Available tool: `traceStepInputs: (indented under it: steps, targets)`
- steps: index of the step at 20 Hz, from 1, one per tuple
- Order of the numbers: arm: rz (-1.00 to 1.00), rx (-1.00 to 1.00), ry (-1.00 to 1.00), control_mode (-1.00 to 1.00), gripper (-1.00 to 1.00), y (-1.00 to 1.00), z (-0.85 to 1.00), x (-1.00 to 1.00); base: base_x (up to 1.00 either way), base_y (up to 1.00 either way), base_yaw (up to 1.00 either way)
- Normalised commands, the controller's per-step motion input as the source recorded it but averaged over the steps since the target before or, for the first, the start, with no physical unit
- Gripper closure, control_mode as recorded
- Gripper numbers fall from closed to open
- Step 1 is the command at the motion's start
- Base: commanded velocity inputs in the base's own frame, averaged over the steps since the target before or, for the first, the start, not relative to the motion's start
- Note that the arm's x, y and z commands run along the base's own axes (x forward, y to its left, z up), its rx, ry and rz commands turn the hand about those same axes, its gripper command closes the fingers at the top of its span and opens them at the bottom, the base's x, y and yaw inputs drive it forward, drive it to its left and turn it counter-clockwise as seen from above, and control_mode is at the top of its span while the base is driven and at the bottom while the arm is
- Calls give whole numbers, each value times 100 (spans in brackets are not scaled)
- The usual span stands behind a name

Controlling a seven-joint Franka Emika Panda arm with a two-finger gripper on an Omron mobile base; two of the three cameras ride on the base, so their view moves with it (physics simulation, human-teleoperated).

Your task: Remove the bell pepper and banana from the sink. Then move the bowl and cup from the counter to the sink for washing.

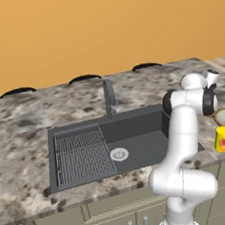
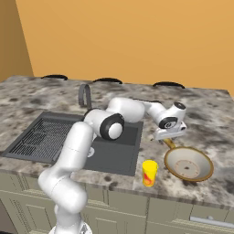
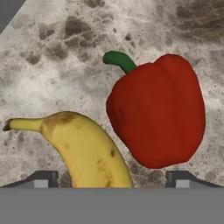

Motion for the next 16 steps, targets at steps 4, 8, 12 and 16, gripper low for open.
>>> traceStepInputs:
  steps: [4,8,12,16]
  targets:
    - [-1,0,0,-100,-100,0,1,7,0,0,0]
    - [-8,0,0,-100,-100,-17,12,0,0,0,0]
    - [-12,0,0,-100,-100,-8,26,-7,0,0,0]
    - [-14,0,0,-100,-100,0,34,-10,0,0,0]
